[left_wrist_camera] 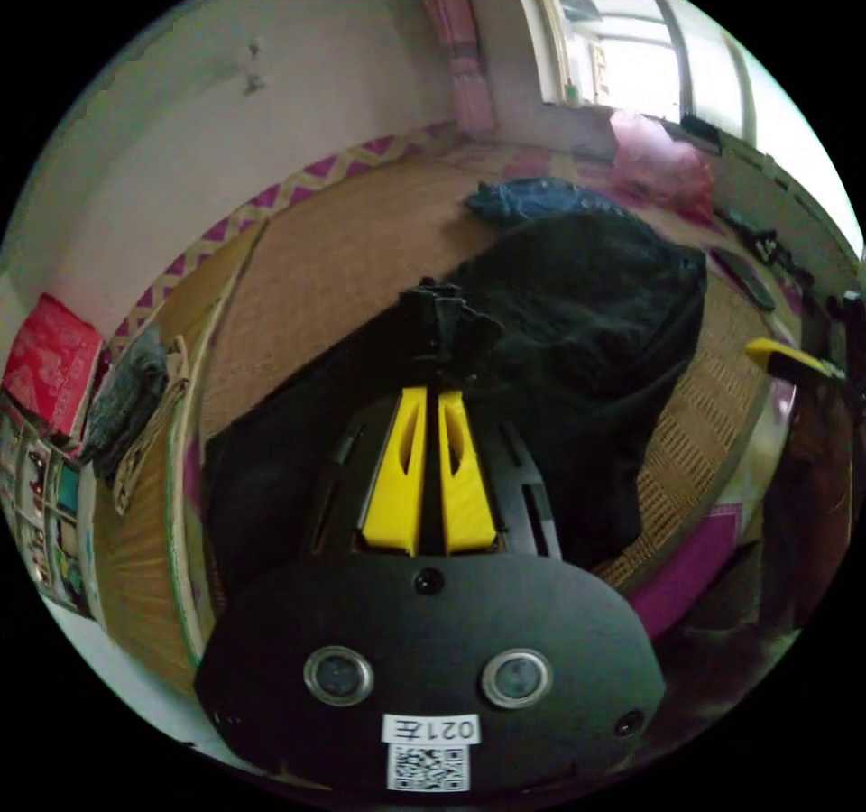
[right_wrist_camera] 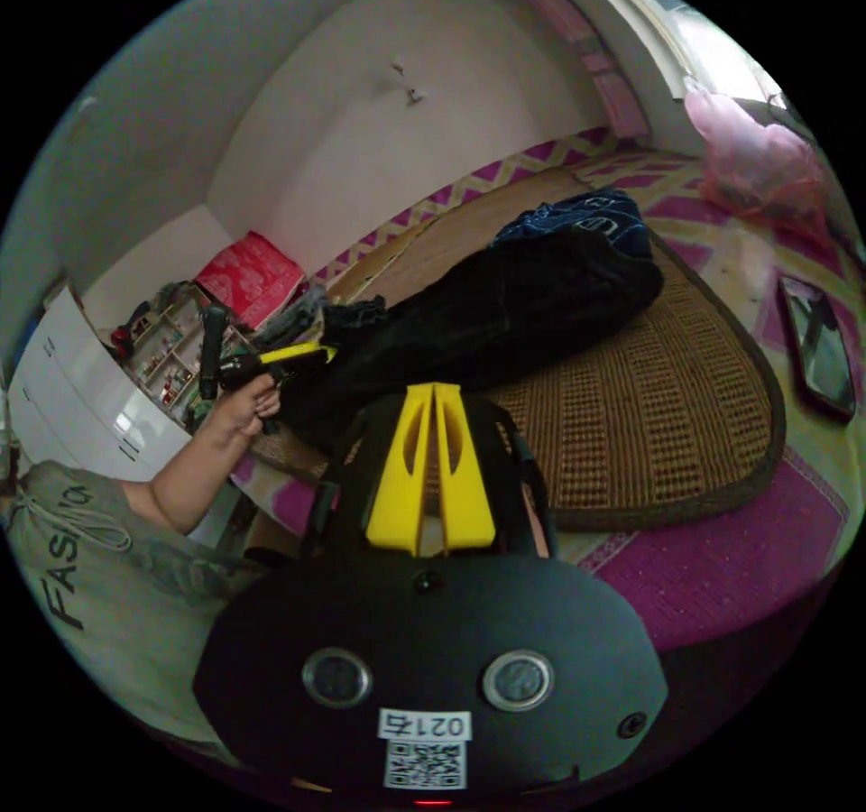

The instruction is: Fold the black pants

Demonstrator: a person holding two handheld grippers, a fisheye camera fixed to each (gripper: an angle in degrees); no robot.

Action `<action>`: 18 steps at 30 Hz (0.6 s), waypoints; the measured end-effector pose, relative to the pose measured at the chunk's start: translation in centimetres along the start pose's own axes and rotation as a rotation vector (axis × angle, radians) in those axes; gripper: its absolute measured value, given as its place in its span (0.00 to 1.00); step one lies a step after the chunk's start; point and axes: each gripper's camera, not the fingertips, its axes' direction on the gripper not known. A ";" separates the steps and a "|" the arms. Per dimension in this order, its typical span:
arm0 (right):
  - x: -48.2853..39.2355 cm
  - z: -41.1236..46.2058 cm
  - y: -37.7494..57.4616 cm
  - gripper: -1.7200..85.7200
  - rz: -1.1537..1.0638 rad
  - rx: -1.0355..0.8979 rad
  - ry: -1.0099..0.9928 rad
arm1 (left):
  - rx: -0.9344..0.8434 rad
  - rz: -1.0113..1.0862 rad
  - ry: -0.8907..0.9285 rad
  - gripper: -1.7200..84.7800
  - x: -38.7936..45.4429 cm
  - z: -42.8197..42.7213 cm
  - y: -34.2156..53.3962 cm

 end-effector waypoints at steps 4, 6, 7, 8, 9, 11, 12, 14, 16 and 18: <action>4.1 -0.5 -1.6 0.13 0.199 0.050 0.047 | 0.057 0.023 -0.003 0.07 2.3 0.9 2.4; 6.3 -0.6 -2.2 0.16 0.291 0.071 0.065 | 0.082 0.048 0.105 0.08 2.5 0.1 3.3; 7.8 -0.6 -2.7 0.17 0.348 0.084 0.071 | 0.110 0.064 0.144 0.08 2.5 -0.5 4.2; 8.5 -0.6 -2.9 0.18 0.371 0.094 0.075 | 0.129 0.074 0.165 0.07 2.4 -0.9 4.6; 9.8 -0.6 -3.4 0.18 0.424 0.114 0.091 | 0.170 0.090 0.218 0.06 2.1 -1.8 5.7; 11.7 -0.2 -4.1 0.18 0.485 0.138 0.076 | 0.210 0.080 0.292 0.04 1.3 -2.9 7.1; 12.8 0.1 -4.5 0.19 0.533 0.166 0.046 | 0.215 0.049 0.327 0.03 0.4 -3.5 8.0; 13.8 1.1 -5.3 0.19 0.584 0.190 0.019 | 0.219 0.005 0.366 0.02 -1.0 -4.2 9.4; 15.0 3.2 -6.3 0.16 0.648 0.211 -0.015 | 0.226 -0.058 0.414 0.01 -3.2 -5.0 11.2; 15.8 4.7 -6.7 0.13 0.701 0.216 -0.013 | 0.218 -0.098 0.444 0.01 -4.8 -5.5 12.5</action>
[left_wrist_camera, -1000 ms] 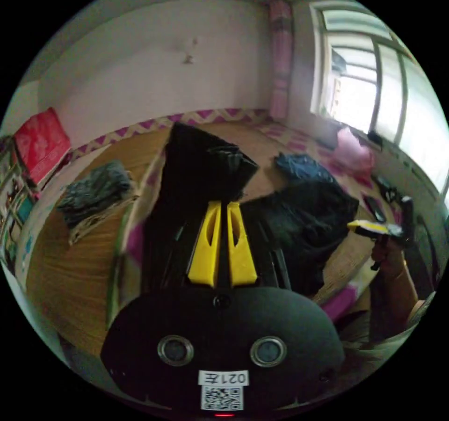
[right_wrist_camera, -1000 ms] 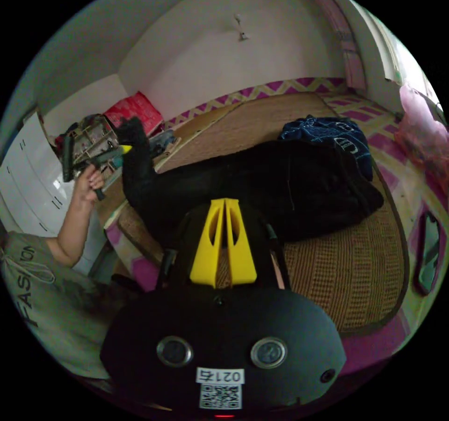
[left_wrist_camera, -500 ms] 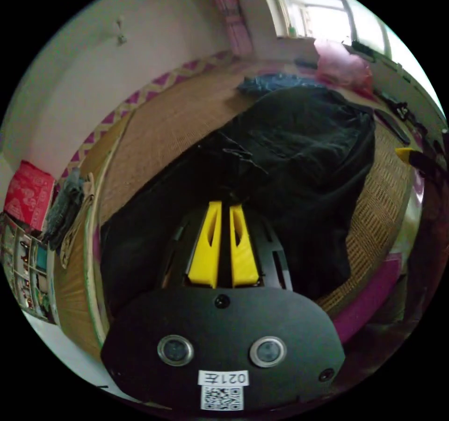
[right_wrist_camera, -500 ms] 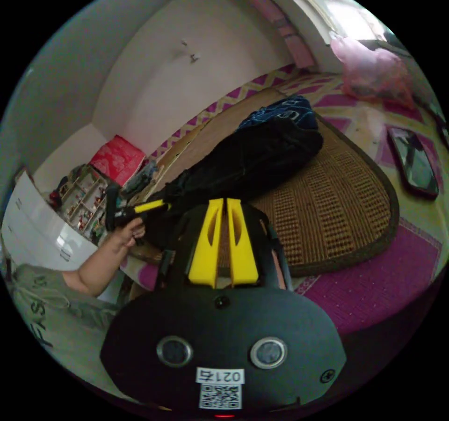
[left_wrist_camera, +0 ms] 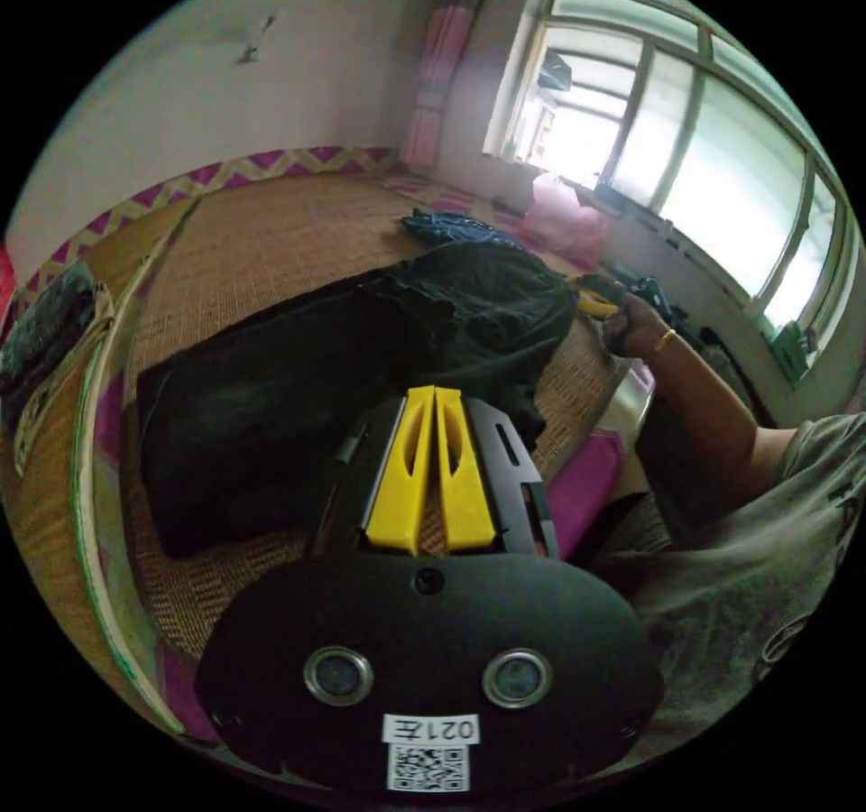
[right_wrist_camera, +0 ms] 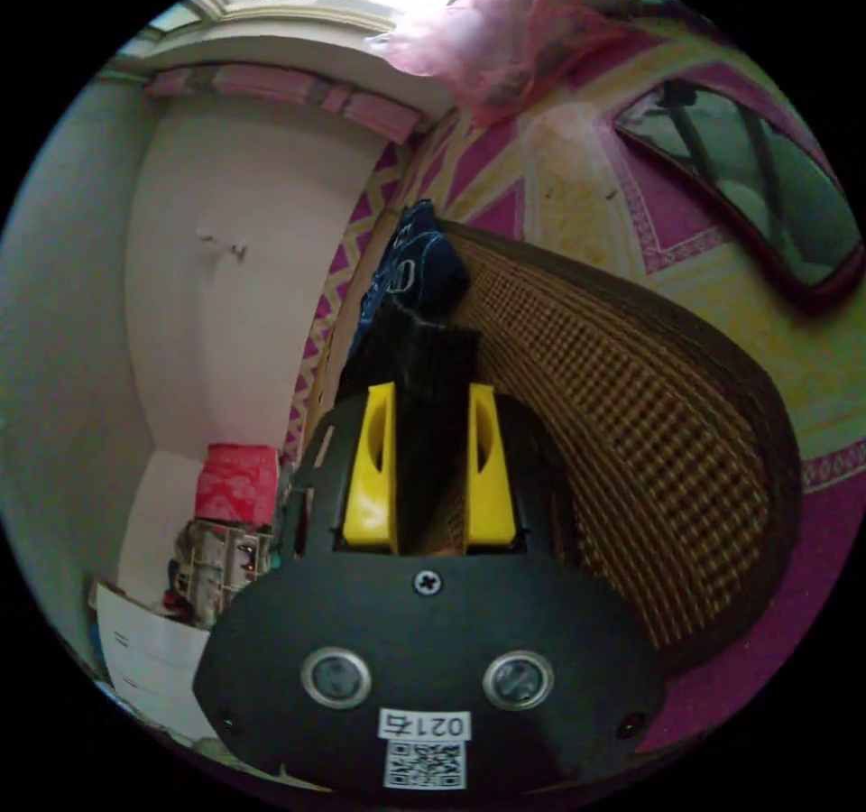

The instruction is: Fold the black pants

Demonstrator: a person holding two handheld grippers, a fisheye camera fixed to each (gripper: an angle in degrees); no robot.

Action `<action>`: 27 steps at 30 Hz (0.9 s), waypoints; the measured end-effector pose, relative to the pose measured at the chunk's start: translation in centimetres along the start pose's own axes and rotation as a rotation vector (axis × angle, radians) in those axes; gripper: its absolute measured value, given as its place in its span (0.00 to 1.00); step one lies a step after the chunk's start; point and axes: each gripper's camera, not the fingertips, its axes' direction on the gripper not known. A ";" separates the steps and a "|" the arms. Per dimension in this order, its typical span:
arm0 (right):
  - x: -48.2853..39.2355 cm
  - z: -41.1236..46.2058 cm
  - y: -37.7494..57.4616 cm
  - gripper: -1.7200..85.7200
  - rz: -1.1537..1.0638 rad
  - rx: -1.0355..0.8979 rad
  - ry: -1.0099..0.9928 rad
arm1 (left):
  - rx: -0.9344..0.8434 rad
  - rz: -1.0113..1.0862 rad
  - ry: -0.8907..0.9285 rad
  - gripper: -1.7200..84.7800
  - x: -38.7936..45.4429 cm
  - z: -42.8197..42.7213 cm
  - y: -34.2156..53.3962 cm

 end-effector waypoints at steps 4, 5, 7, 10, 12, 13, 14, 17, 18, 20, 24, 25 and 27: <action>-0.6 3.2 0.6 0.08 0.009 -0.025 -0.031 | 0.002 -0.042 -0.018 0.01 -2.6 -3.5 2.1; -1.6 3.1 1.0 0.08 -0.019 -0.009 -0.031 | -0.001 -0.048 -0.027 0.01 -2.9 -4.0 2.4; -9.4 2.7 3.9 0.08 -0.253 0.045 0.024 | 0.002 -0.075 -0.037 0.01 -4.7 -6.1 3.6; -22.2 4.4 12.1 0.08 -0.619 0.092 0.087 | 0.022 -0.124 -0.010 0.01 -7.1 -8.7 5.0; -29.0 7.1 18.9 0.08 -0.839 0.087 0.132 | 0.034 -0.158 -0.004 0.01 -8.6 -10.0 5.7; -32.8 9.5 24.1 0.08 -0.979 0.080 0.152 | 0.040 -0.181 0.001 0.01 -9.6 -10.8 6.1; -34.4 10.8 26.8 0.08 -1.049 0.074 0.160 | 0.043 -0.192 0.004 0.01 -10.1 -11.3 6.3; -39.5 18.2 40.1 0.08 -1.337 0.024 0.164 | 0.058 -0.244 0.023 0.01 -12.5 -13.3 7.1; -40.3 21.6 45.0 0.08 -1.420 -0.014 0.159 | 0.061 -0.261 0.023 0.01 -13.4 -14.2 7.4; -40.1 27.9 51.5 0.08 -1.517 -0.125 0.168 | 0.064 -0.285 0.018 0.01 -14.7 -15.6 7.8; -35.2 41.2 60.4 0.08 -1.598 -0.393 0.331 | 0.060 -0.326 -0.007 0.01 -17.8 -19.0 8.6; -35.2 41.0 60.7 0.08 -1.546 -0.356 0.296 | 0.062 -0.332 -0.024 0.01 -18.6 -20.0 8.7; -36.1 40.0 61.6 0.08 -1.543 -0.246 0.278 | 0.067 -0.348 -0.042 0.01 -19.8 -21.3 8.6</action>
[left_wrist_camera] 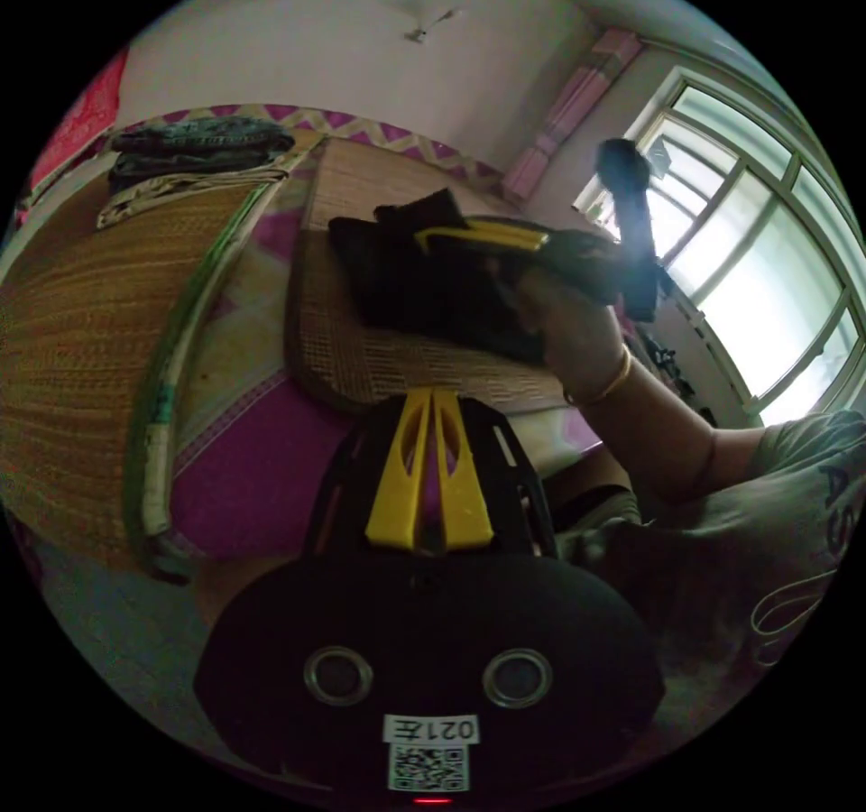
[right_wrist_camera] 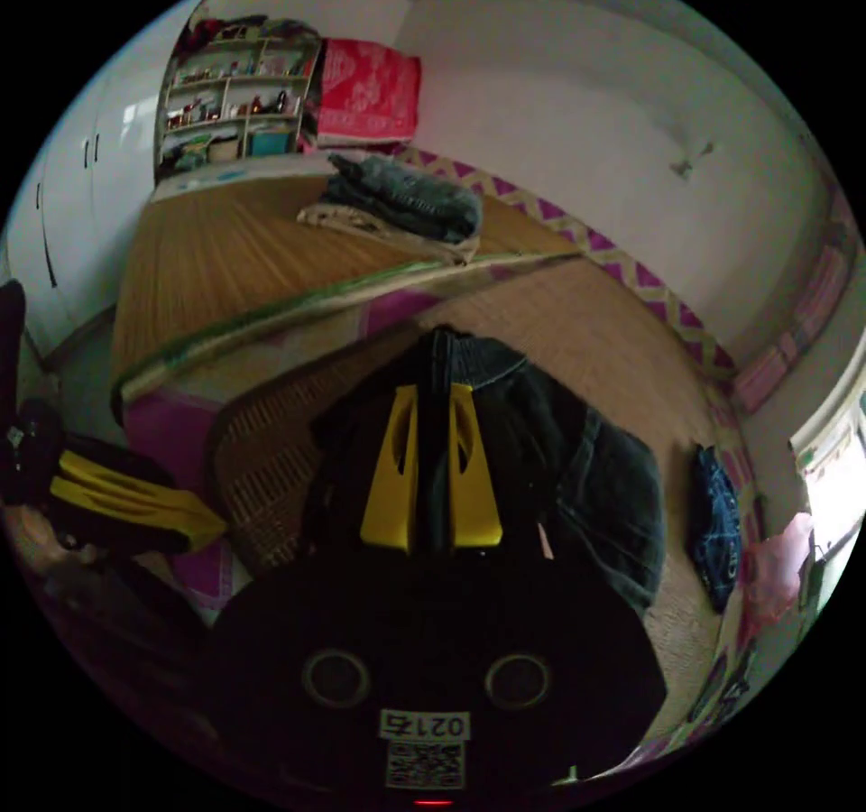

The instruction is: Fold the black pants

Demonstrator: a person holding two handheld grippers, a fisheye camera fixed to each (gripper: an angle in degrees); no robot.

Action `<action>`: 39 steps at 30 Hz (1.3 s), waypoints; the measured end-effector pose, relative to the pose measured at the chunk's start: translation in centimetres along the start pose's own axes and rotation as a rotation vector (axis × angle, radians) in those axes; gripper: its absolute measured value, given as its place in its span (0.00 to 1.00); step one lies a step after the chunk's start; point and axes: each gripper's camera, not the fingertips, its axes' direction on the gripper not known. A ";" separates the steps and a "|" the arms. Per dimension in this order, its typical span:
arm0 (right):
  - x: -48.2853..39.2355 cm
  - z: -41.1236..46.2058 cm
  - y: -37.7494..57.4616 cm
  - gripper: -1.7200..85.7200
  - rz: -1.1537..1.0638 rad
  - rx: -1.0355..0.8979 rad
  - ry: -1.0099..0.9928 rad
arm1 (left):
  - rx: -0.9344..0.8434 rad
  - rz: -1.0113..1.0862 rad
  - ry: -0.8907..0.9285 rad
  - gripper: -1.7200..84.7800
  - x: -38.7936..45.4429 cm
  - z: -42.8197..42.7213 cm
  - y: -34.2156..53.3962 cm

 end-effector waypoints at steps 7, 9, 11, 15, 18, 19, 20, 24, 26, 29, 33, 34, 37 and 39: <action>-4.3 7.9 0.4 0.08 -0.056 -0.093 -0.099 | 0.039 -0.054 0.057 0.01 -3.0 -2.9 -5.5; -3.6 8.5 0.9 0.09 -0.030 -0.068 -0.116 | 0.046 -0.060 0.051 0.01 -3.6 -3.6 -6.9; -2.4 9.3 1.0 0.10 -0.006 -0.097 -0.176 | 0.053 -0.066 0.040 0.01 -4.3 -4.4 -8.5; 2.3 8.6 2.5 0.11 -0.055 -0.146 -0.462 | 0.117 -0.104 -0.011 0.04 -6.7 -6.8 -12.9; 11.2 5.8 5.4 0.14 0.136 -0.029 -0.546 | 0.124 -0.150 -0.010 0.10 -9.4 -7.8 -16.8; 15.5 5.4 7.1 0.15 0.252 -0.006 -0.467 | 0.115 -0.172 0.019 0.13 -10.7 -7.7 -18.4; 17.5 5.3 7.9 0.16 0.305 0.001 -0.426 | 0.110 -0.186 0.038 0.14 -11.3 -7.7 -19.2; 30.9 9.1 14.7 0.20 0.640 -0.074 -0.369 | 0.049 -0.271 0.128 0.19 -15.1 -6.2 -24.7; 35.1 12.2 17.2 0.21 0.741 -0.116 -0.512 | -0.004 -0.307 0.138 0.20 -16.2 -5.1 -26.8; 39.4 17.5 20.5 0.21 0.866 -0.156 -0.734 | -0.090 -0.313 0.102 0.19 -17.2 -3.7 -29.6; 42.1 21.5 21.7 0.16 0.875 -0.136 -0.873 | -0.140 -0.260 0.120 0.13 -17.6 -4.0 -32.5; 42.1 22.9 21.7 0.13 0.857 -0.153 -0.938 | -0.141 -0.275 0.164 0.11 -18.2 -4.1 -33.0; 43.1 25.6 23.3 0.09 0.945 -0.126 -1.092 | -0.114 -0.389 0.291 0.09 -20.4 -5.0 -33.8; 43.6 25.5 23.2 0.08 0.939 -0.137 -1.078 | -0.097 -0.391 0.327 0.08 -20.8 -6.0 -34.6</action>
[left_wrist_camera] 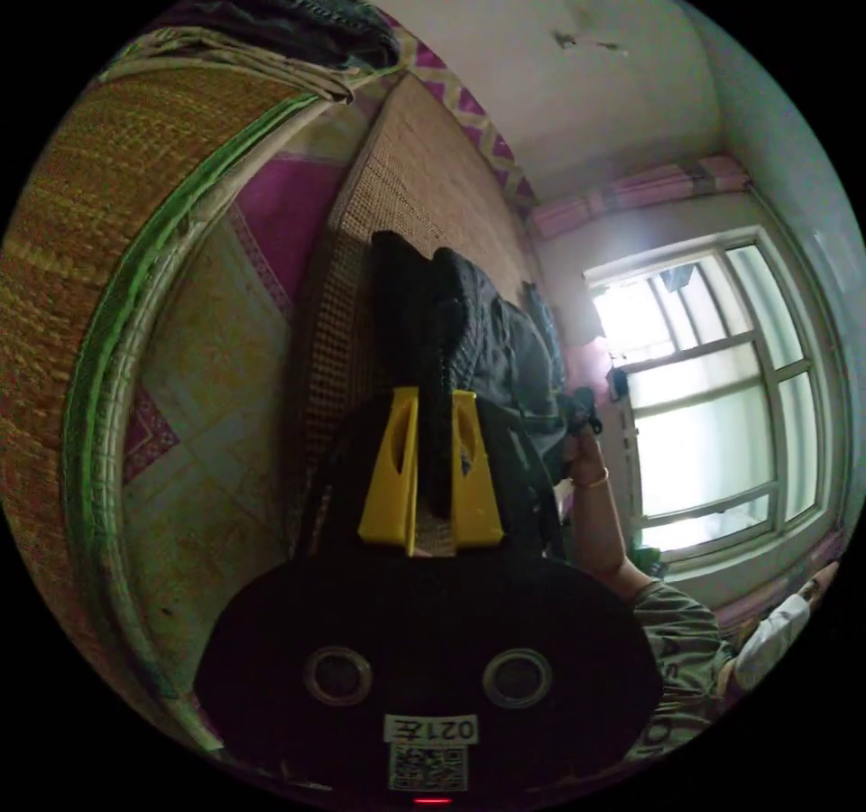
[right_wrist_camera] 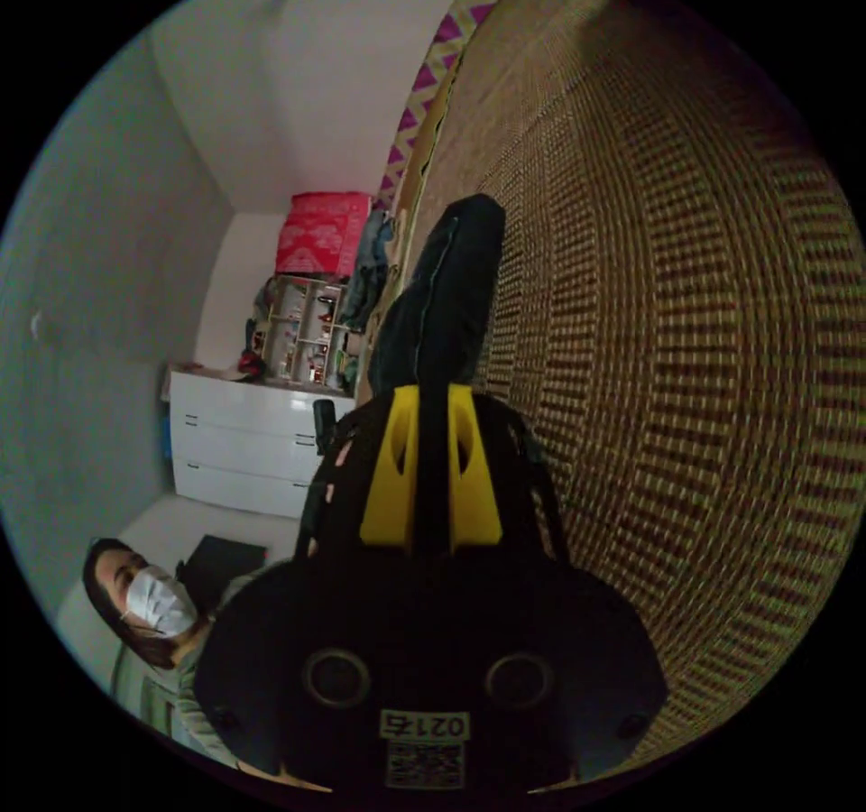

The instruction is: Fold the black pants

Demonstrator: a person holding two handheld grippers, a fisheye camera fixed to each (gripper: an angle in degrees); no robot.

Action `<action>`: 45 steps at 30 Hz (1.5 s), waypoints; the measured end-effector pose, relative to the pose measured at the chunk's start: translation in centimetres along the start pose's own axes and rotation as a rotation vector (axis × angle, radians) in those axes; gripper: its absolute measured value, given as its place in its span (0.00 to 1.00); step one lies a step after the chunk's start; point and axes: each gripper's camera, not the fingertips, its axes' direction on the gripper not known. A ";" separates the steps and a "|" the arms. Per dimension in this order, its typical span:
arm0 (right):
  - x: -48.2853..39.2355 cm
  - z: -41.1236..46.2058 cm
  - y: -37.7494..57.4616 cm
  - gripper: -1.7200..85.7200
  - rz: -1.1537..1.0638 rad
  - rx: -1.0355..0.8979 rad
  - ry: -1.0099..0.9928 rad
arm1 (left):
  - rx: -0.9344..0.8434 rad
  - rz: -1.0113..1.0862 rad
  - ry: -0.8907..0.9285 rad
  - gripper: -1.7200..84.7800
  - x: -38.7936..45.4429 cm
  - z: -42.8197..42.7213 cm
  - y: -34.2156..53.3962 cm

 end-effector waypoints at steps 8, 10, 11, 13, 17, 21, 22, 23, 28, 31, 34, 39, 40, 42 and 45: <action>-13.5 5.2 -7.5 0.07 -0.326 -0.081 0.163 | 0.168 0.138 0.021 0.08 4.4 -12.4 -6.2; -17.8 10.1 -12.3 0.07 -0.410 -0.111 0.155 | 0.260 0.153 -0.042 0.08 4.9 -18.1 -9.7; -18.9 11.4 -13.6 0.07 -0.429 -0.114 0.145 | 0.279 0.155 -0.058 0.08 5.0 -19.5 -10.7; -23.2 16.9 -18.9 0.07 -0.494 -0.123 0.125 | 0.354 0.147 -0.132 0.08 5.2 -24.5 -14.9; -28.3 25.4 -25.8 0.10 -0.584 -0.106 0.136 | 0.428 0.087 -0.254 0.09 3.7 -29.4 -21.5; -27.5 32.9 -29.6 0.17 -0.527 -0.052 0.321 | 0.400 -0.232 -0.430 0.08 -3.2 -30.1 -24.9; -26.3 34.4 -29.3 0.17 -0.531 -0.087 0.357 | 0.382 -0.279 -0.458 0.06 -4.4 -29.6 -24.3; -25.6 35.0 -29.0 0.17 -0.537 -0.104 0.366 | 0.391 -0.253 -0.446 0.06 -4.5 -29.4 -23.7; -18.5 35.1 -21.1 0.17 -0.644 -0.197 0.415 | 0.562 0.139 -0.455 0.01 0.5 -26.1 -13.5; -15.0 32.4 -14.5 0.16 -0.725 -0.186 0.437 | 0.616 0.350 -0.464 0.01 4.1 -22.6 -6.5; -11.8 29.1 -7.7 0.12 -0.800 -0.170 0.487 | 0.644 0.474 -0.526 0.01 7.2 -18.6 -0.3; -6.7 22.7 2.6 0.08 -0.936 -0.054 0.695 | 0.532 0.570 -0.503 0.01 10.1 -11.1 7.6; -5.5 20.9 4.3 0.08 -0.945 -0.033 0.746 | 0.509 0.572 -0.534 0.01 10.6 -9.0 9.3; -3.6 18.4 6.1 0.09 -0.924 -0.023 0.874 | 0.474 0.514 -0.617 0.01 11.1 -6.1 11.4; -0.7 13.7 7.6 0.12 -0.871 0.026 1.061 | 0.345 0.459 -0.666 0.01 12.1 -1.1 14.0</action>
